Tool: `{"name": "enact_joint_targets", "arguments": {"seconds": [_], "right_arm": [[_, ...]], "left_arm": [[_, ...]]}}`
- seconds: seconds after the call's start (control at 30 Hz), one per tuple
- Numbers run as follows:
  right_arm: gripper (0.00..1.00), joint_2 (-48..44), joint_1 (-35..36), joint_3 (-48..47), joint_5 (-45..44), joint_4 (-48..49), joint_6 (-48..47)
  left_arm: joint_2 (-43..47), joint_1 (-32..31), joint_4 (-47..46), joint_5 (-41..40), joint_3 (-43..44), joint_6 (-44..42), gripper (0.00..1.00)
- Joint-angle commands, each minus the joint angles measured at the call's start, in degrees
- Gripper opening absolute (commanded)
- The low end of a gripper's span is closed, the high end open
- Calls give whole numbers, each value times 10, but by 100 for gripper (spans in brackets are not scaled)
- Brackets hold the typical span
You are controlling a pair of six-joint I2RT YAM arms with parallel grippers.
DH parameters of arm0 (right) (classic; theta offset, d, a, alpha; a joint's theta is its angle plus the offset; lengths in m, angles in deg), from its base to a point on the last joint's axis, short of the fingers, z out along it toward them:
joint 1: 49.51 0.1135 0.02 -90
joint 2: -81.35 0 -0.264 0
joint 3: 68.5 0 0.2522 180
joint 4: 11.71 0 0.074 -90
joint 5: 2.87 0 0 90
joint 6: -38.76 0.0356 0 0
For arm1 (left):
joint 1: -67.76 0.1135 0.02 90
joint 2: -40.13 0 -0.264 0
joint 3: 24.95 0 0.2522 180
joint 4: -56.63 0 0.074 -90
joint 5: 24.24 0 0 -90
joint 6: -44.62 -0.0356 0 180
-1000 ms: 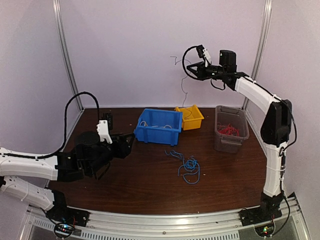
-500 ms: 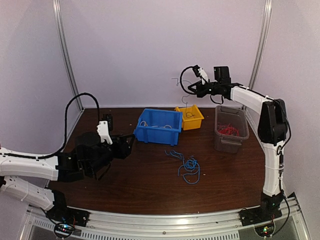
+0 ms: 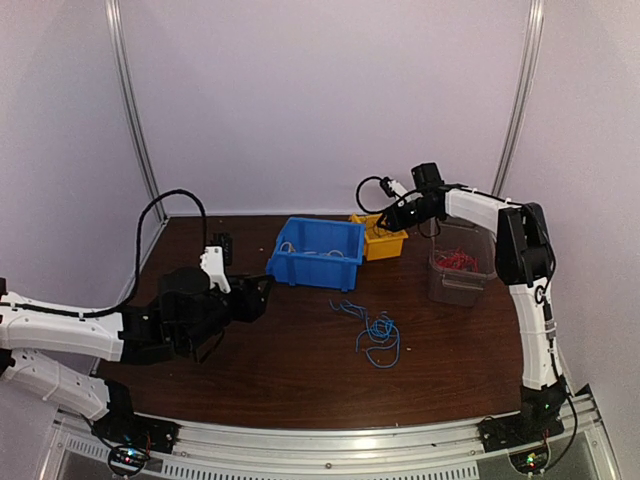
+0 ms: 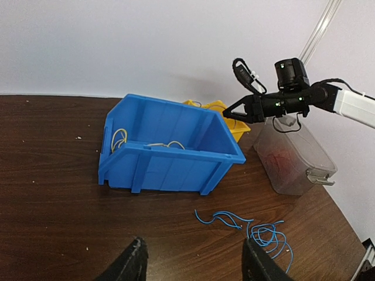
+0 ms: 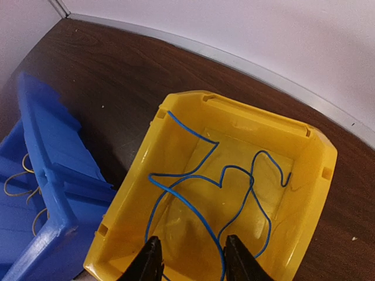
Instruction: Untangle the cables
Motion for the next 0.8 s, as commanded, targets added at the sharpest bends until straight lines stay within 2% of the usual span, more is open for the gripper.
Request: {"name": "enact_joint_targets", "arguments": {"seconds": [0.0,0.1,0.23,0.37,0.5,0.63,0.77], "right_arm": [[45,-42,-5,19,17,-6,26],[54,-77,-5,39,30,3,33],[55,-152,-5,86,35,12,29],[54,-265,-3,233,79,63,-11],[54,-363,11,381,130,49,-101],[59,-398,43,494,118,5,-194],[63,-386,74,540,129,-17,-227]], "left_arm": [[-9,-2,-13,7,13,-6,56],[-14,-1,-14,7,15,-7,56],[-29,-1,-19,15,20,-15,56],[-63,-1,-26,42,27,-28,58],[-141,-1,3,100,74,-34,61],[-199,0,4,126,103,-35,61],[-232,1,-19,136,108,-32,61]]}}
